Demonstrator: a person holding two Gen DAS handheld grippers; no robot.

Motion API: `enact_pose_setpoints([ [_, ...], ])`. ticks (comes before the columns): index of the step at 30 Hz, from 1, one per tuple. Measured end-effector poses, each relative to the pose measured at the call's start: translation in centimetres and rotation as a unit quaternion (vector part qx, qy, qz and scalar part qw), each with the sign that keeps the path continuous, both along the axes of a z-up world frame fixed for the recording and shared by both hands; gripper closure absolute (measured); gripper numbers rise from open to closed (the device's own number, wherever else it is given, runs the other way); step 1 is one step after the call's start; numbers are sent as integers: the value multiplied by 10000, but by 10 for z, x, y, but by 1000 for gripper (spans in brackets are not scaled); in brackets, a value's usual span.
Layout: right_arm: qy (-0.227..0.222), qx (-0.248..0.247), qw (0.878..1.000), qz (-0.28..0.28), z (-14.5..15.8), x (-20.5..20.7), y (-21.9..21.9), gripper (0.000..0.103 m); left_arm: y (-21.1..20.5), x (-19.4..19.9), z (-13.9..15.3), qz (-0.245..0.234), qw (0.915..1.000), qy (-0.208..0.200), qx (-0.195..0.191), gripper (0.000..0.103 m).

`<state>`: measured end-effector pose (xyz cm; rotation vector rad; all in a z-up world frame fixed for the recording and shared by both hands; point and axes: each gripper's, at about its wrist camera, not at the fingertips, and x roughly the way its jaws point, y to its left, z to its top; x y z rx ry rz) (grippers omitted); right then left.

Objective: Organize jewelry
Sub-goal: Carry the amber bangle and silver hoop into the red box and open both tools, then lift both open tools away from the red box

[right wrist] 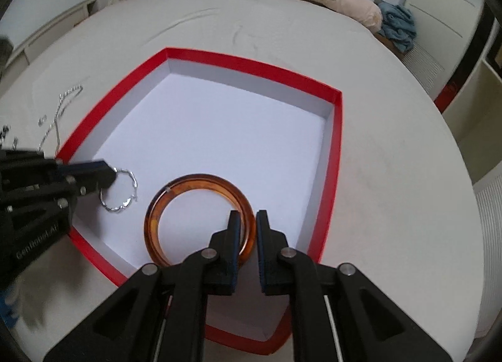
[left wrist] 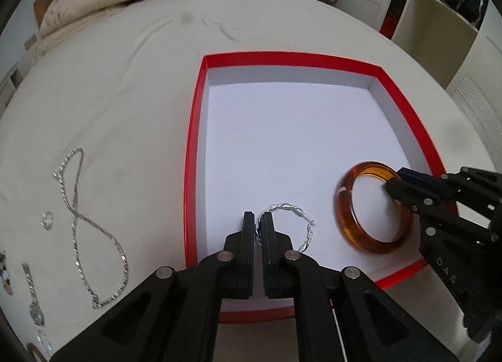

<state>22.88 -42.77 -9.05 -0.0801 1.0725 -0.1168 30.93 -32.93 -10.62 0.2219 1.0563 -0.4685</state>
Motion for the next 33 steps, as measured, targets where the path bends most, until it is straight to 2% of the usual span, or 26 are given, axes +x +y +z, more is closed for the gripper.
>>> enact_pose_setpoints([
  [2, 4, -26, 10000, -2, 2, 1, 1, 90, 2, 1, 2, 38, 9999, 11, -102, 96],
  [3, -34, -27, 10000, -25, 5, 0, 1, 83, 3, 1, 3, 66, 9999, 14, -153, 93],
  [5, -141, -59, 9999, -78, 14, -1, 0, 68, 5, -2, 9, 76, 9996, -31, -272, 79],
  [6, -218, -35, 9997, -83, 19, -2, -2, 66, 6, -4, 12, 87, 9995, -83, -288, 74],
  [7, -262, -65, 9996, -110, 23, -3, -3, 65, 8, -8, 19, 117, 9992, -179, -337, 69],
  [13, -620, 19, 9972, -414, 66, -36, -3, 65, 35, -32, 56, 247, 9969, -403, -631, 68],
  [18, -982, 416, 9927, -567, 105, -77, 11, 65, 84, -79, 91, 405, 9960, -625, -493, 68],
  [21, -1117, 668, 9902, -501, 125, -106, 37, 65, 119, -110, 105, 586, 9950, -747, -305, 67],
  [22, -1155, 727, 9896, -461, 129, -112, 45, 65, 124, -111, 111, 634, 9946, -787, -254, 64],
  [23, -1211, 820, 9884, -405, 136, -122, 55, 65, 140, -123, 117, 703, 9936, -859, -207, 58],
  [25, -1343, 910, 9863, -300, 153, -141, 76, 65, 172, -147, 127, 871, 9910, -1009, -93, 54],
  [33, -1721, 1077, 9792, 13, 194, -199, 148, 60, 284, -223, 150, 1593, 9786, -1299, -63, 54],
])
